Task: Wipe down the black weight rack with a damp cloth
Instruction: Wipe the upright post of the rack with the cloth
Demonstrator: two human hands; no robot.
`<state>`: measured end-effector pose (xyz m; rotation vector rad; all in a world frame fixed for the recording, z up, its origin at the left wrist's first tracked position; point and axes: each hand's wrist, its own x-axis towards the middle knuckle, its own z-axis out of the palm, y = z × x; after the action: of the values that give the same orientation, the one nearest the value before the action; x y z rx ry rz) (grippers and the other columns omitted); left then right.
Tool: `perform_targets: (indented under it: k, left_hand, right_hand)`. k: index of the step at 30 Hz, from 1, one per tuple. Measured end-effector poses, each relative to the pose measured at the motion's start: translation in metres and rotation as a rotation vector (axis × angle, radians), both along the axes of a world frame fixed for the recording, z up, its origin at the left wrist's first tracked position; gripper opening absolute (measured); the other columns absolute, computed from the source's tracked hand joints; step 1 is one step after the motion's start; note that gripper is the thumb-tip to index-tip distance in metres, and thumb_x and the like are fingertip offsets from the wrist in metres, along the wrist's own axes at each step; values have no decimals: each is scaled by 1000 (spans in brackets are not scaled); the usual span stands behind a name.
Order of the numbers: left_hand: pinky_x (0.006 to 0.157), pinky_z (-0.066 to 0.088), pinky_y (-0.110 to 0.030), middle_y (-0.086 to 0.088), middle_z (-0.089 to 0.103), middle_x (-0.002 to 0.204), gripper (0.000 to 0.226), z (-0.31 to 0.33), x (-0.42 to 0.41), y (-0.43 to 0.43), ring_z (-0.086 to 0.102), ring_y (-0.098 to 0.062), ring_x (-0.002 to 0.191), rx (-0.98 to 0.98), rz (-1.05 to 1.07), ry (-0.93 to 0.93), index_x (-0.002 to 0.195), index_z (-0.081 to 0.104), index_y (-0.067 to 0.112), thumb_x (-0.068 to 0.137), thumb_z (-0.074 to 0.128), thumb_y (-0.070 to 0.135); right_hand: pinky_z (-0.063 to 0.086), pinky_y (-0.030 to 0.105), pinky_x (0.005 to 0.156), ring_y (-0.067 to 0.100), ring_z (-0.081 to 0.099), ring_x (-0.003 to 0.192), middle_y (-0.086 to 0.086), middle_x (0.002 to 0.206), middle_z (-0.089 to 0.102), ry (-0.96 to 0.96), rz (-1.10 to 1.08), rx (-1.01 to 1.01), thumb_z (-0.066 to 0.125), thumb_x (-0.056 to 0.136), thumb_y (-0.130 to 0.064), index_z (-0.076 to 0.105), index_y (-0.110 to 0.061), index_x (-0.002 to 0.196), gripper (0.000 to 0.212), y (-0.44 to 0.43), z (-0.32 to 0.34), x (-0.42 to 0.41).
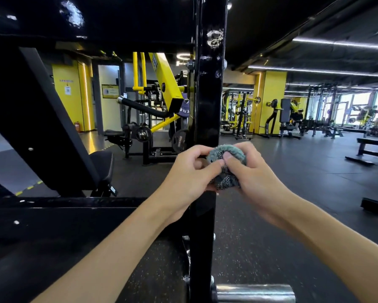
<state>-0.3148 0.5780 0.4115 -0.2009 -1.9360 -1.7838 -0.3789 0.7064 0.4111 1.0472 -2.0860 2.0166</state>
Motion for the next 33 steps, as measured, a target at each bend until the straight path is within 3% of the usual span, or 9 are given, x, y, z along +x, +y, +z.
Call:
perform_targets:
  k: [4,6,8,11,14,17,20,24,33]
  left_hand:
    - [75,61,-40,-14,73,98,12,3,-3,1,74,-24,89,174,167,49,106,61,10,95,64,7]
    - [79,61,-44,-12,74,93,13,5,-5,0,74,-22,88,155,269,89,101,60,10,92,69,11]
    - [76,62,-40,-10,74,87,16,8,-3,1,74,-19,83,100,318,104,99,61,8,90,73,15]
    - [82,59,-32,4,75,86,3,10,-2,-4,70,-6,81,-11,296,93,96,69,18,94,68,19]
    - [93,56,-36,19,70,93,28,9,-3,-15,63,4,88,-62,330,69,99,70,35,99,53,13]
    - [102,50,-40,10,62,114,31,0,-11,-21,60,-4,107,1,323,21,127,59,31,103,46,16]
    - [108,46,-38,9,62,129,37,-14,-19,-22,57,-3,119,50,233,-21,140,53,23,106,40,18]
    - [93,52,-28,18,72,107,33,-19,-22,-24,64,6,103,82,157,9,120,64,30,108,35,22]
    - [103,48,-35,17,70,118,35,-24,-19,-30,62,6,110,58,64,-13,127,63,30,108,34,33]
  right_hand:
    - [36,13,105,-3,40,123,-5,136,32,627,-99,247,58,97,-23,41,-22,142,48,4,-7,8]
    - [25,3,105,0,38,124,-2,144,28,829,-173,393,62,92,-35,39,-13,147,63,0,-10,7]
    - [40,17,102,17,50,117,8,139,39,967,-337,380,68,88,-29,50,-5,137,57,-5,-7,-1]
    - [58,39,75,28,61,93,15,123,52,1091,-470,312,71,86,-7,62,0,117,33,-13,5,-14]
    - [58,42,69,32,61,88,18,122,54,1210,-545,375,64,91,-5,63,3,111,21,-20,16,-32]
    - [54,42,65,32,56,81,18,112,59,1397,-569,481,62,89,2,64,2,105,17,-27,6,-45]
    - [45,38,58,28,48,70,15,103,61,1637,-449,694,32,98,0,63,0,112,34,-22,-11,-46]
    - [40,34,56,28,50,69,16,104,62,1529,-649,569,47,93,1,66,-1,113,27,-21,4,-49]
    - [50,44,67,35,54,83,25,118,56,1569,-677,600,42,96,-3,55,7,130,37,-20,-22,-58]
